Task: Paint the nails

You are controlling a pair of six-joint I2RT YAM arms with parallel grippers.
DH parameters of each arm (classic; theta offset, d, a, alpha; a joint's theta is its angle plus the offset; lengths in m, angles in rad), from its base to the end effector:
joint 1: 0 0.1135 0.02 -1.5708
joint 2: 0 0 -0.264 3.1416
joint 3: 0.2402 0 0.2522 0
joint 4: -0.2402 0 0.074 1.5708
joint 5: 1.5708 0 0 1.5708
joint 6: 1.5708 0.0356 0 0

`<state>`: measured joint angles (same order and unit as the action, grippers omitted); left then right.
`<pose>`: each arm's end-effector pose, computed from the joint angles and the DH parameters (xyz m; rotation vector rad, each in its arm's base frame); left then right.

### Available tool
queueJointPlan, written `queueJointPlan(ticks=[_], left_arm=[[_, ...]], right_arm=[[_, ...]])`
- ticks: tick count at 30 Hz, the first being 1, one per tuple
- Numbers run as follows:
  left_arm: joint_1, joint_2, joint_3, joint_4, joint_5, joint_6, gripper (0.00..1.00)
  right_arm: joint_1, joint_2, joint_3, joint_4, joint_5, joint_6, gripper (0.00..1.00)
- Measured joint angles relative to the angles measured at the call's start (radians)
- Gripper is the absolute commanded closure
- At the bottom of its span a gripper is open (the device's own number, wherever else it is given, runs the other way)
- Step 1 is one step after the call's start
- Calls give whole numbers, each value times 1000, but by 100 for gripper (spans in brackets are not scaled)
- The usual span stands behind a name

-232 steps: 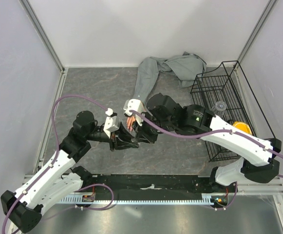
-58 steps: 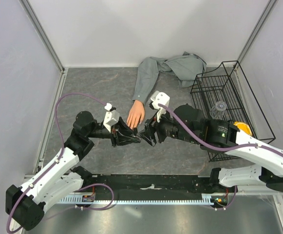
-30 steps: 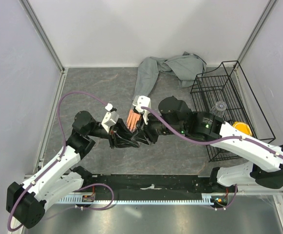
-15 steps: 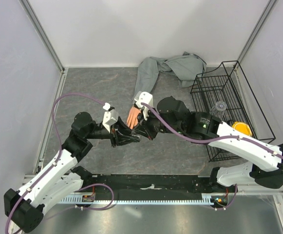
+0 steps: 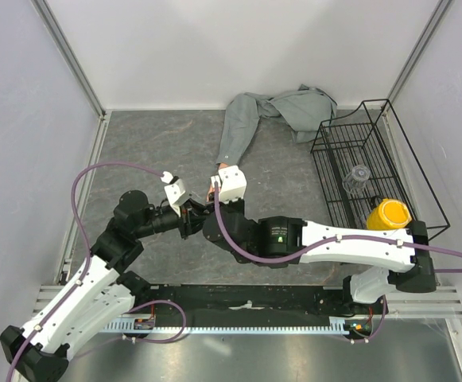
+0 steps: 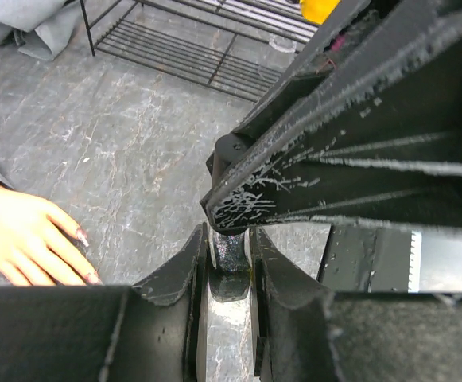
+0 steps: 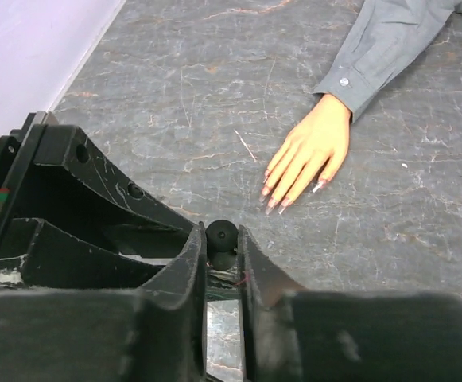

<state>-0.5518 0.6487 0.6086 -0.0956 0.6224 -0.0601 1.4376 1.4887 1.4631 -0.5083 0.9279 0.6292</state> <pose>0.1243 -0.1009 0.3092 0.8839 1.5455 -0.9763 0.0716 0.3202 0.3818 -0.2394 1.8883 0.4282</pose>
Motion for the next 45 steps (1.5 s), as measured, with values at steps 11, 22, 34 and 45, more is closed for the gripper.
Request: queueJointPlan(ticks=[11,22,34,45], left_arm=[[21,54,5,79,89,5,98],[20,164,7,294,494,-104,98],[20,177,7,390,610,-175,98],[20,184,7,398,618,-185,98]], right_arm=[[-11,-164,0,-143,-134,-102,19],[-226,-348,-8,-133,-864,-413,31],[-290,-230,1,-144,-1166,-528,47],[-316,-199,39,-144,-1217,-554,59]])
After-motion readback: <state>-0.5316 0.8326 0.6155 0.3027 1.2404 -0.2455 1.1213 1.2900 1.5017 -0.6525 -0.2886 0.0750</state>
